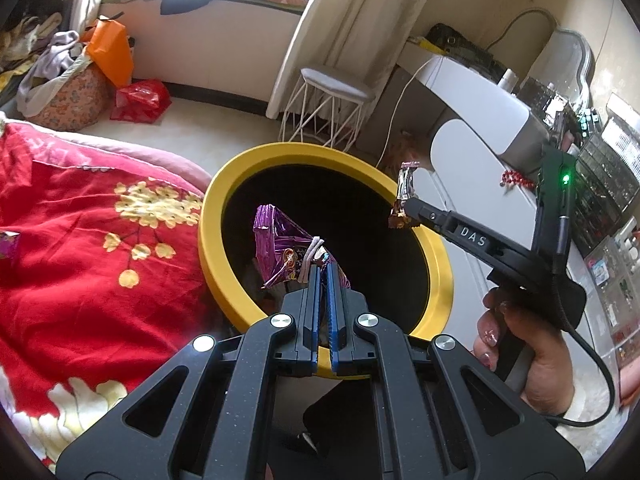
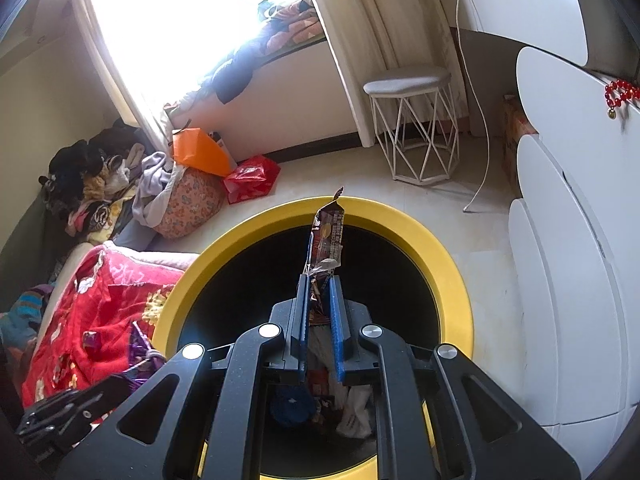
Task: Collect trash
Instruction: 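Open both tools to drop the purple and brown wrappers into the bin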
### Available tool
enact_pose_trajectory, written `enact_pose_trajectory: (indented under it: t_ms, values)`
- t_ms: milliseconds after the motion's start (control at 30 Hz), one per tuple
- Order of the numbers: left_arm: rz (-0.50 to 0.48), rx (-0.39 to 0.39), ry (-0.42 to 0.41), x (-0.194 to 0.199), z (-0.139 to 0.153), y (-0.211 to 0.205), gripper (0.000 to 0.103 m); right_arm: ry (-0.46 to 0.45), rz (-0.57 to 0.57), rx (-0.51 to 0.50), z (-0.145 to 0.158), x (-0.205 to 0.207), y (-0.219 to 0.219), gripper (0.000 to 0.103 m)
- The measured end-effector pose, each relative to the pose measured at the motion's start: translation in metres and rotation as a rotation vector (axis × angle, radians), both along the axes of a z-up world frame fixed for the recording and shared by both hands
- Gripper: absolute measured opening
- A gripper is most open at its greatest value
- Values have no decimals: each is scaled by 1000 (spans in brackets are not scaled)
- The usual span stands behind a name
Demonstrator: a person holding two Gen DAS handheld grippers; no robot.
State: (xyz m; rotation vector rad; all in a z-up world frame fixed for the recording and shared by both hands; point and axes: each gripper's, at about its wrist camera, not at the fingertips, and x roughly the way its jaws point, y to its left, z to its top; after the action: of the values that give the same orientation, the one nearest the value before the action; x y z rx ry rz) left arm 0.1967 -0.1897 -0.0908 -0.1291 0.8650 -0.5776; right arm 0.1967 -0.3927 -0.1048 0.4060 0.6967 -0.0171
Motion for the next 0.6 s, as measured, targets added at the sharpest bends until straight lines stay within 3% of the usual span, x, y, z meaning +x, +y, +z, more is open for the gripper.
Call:
enact_pose_trajectory:
  t_ms: [200,367,433,500,567,600]
  values:
    - [-18,8,-1,3,-5,-5,2,8,-4,5,-3,0,-2,11]
    - [-24,12,-3,6,-6,-9,3,3,-13,17,-3,0,-6,28]
    - [-17,15,-10,6,-5,-8,13,-1,-16,15,-2,-1,-6,31]
    - [-4,13,-24,3,-2,-5,42,-8,-24,13,-1,-3,-6,39]
    - [8,10,-46,-1,3,-2,48,-18,-31,16,1,-4,-6,41]
    - [19,16,-60,-3,6,0,60,-22,-35,16,2,-5,-6,46]
